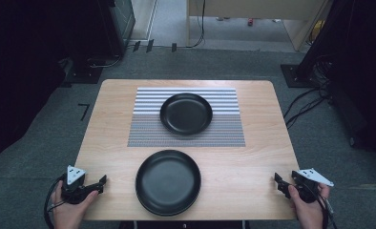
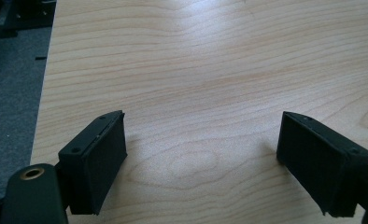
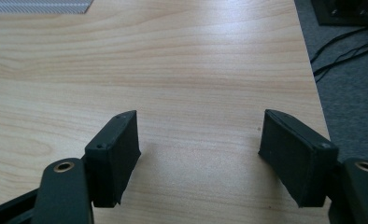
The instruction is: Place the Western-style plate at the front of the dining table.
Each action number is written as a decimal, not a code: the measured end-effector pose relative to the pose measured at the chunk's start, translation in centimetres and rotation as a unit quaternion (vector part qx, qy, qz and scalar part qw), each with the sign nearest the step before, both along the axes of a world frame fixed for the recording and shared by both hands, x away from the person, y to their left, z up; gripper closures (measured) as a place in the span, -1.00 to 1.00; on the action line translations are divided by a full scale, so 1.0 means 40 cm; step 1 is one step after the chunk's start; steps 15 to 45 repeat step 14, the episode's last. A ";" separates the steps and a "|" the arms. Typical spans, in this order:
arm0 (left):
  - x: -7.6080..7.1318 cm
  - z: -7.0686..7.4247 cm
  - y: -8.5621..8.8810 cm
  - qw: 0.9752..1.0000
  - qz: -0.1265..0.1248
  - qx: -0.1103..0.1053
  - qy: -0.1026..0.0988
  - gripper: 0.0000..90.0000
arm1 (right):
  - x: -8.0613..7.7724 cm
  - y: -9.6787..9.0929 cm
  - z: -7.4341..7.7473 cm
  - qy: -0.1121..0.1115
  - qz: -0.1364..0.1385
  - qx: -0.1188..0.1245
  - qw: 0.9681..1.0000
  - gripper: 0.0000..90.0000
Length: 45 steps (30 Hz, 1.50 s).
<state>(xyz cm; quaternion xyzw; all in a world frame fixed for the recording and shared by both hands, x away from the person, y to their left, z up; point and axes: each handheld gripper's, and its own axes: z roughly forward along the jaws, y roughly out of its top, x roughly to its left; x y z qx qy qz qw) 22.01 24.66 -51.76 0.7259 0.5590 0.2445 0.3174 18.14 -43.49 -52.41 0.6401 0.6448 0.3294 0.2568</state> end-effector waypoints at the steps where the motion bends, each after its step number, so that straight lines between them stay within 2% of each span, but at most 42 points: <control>1: 0.000 0.000 0.000 1.000 0.000 0.000 0.000 -0.66 | 0.000 0.005 0.000 0.002 0.000 -0.011 1.000 -0.38; 2: 0.000 0.000 0.000 1.000 0.000 0.000 0.000 -0.66 | 0.000 0.005 0.000 0.002 0.000 -0.011 1.000 -0.38; 3: 0.000 0.000 0.000 1.000 0.000 0.000 0.000 -0.66 | 0.001 0.017 -0.001 0.004 0.006 -0.032 0.999 -0.37; 8: 0.002 0.000 -0.001 1.000 0.005 0.001 0.001 -0.71 | 0.001 0.017 -0.001 0.004 0.007 -0.031 1.000 -0.37; 9: 0.006 0.000 -0.001 1.000 0.013 0.001 0.002 -0.71 | 0.001 0.017 -0.001 0.004 0.007 -0.031 1.000 -0.37; 45: 0.007 0.000 0.000 1.000 0.012 0.001 0.002 -0.71 | 0.001 0.017 -0.001 0.004 0.007 -0.030 1.000 -0.37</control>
